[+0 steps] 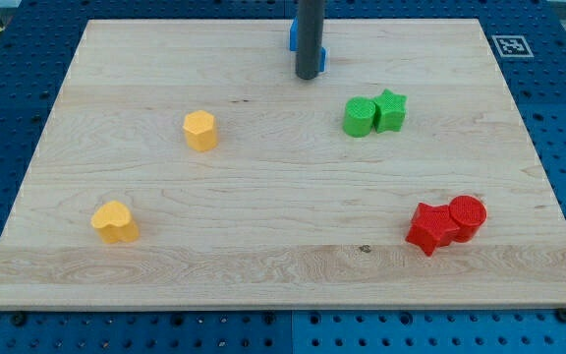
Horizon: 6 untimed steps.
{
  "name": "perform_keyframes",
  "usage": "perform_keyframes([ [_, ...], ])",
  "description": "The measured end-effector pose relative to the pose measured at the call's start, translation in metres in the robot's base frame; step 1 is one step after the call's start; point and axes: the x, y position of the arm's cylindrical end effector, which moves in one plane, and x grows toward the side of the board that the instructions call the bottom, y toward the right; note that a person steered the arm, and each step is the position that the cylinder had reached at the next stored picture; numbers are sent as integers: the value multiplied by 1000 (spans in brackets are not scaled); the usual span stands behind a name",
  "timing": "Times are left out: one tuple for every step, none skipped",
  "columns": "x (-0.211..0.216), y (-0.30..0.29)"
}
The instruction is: Point your arm towards yellow hexagon
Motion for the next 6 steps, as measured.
perform_keyframes([
  [-12,-12],
  [-22,-23],
  [-10,-21],
  [14,-37],
  [39,-39],
  [52,-48],
])
